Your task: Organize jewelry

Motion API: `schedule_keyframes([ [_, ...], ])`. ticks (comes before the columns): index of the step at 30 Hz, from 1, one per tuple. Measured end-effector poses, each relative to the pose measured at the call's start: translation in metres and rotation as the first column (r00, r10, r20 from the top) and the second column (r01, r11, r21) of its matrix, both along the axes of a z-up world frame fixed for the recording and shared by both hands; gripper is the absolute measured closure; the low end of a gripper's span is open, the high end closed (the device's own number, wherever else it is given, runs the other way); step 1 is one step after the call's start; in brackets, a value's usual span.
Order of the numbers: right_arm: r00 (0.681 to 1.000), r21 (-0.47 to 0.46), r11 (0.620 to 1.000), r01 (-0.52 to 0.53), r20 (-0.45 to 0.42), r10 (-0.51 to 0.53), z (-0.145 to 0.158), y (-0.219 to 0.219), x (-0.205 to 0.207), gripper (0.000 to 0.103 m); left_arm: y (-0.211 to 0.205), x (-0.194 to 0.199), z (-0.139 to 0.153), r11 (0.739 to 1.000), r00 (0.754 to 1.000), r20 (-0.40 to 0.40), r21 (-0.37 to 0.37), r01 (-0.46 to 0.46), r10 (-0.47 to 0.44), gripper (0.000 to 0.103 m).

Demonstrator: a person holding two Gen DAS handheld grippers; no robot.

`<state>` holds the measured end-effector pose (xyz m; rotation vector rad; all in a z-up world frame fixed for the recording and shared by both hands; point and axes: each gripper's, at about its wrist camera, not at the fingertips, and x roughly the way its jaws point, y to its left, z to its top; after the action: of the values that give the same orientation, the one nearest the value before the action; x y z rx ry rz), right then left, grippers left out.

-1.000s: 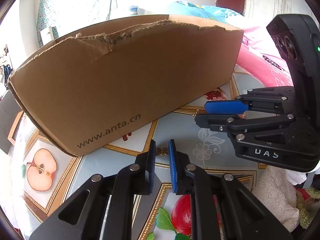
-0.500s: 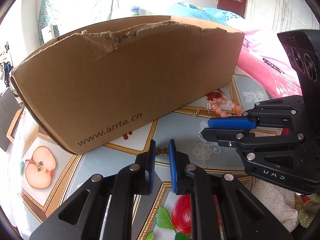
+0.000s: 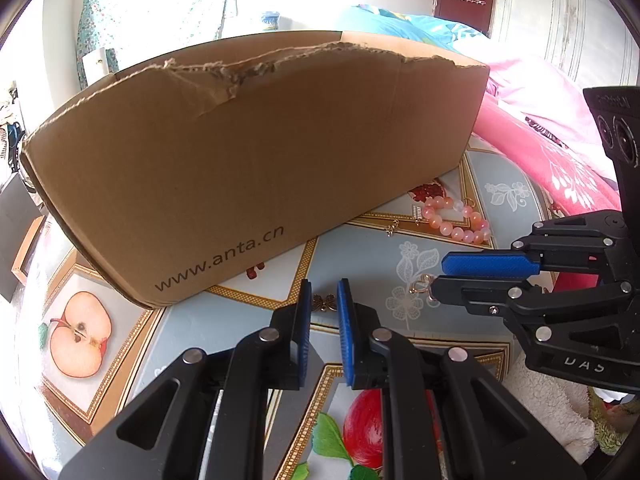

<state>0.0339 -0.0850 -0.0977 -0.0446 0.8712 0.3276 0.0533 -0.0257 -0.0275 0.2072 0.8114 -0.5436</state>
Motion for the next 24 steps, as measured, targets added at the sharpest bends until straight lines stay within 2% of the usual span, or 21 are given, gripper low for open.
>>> schedule_keyframes([
  [7, 1.000, 0.043, 0.999, -0.005, -0.023, 0.006, -0.008, 0.002, 0.003, 0.088, 0.000, 0.000, 0.000, 1.000, 1.000, -0.004, -0.002, -0.001, 0.001, 0.091],
  [11, 1.000, 0.067, 0.998, 0.013, -0.024, -0.012, -0.013, 0.006, 0.003, 0.082, 0.000, 0.001, 0.000, 1.000, 1.000, -0.004, -0.002, -0.001, 0.001, 0.091],
  [16, 0.999, 0.019, 0.999, 0.048, 0.012, -0.049, -0.021, 0.019, 0.001, 0.079, 0.000, 0.001, 0.000, 1.000, 1.000, -0.007, -0.005, -0.001, 0.001, 0.091],
  [24, 0.996, 0.010, 0.997, 0.082, 0.041, -0.083, -0.025, 0.029, 0.002, 0.079, 0.001, 0.002, 0.000, 1.000, 1.000, -0.013, -0.012, -0.001, 0.001, 0.091],
])
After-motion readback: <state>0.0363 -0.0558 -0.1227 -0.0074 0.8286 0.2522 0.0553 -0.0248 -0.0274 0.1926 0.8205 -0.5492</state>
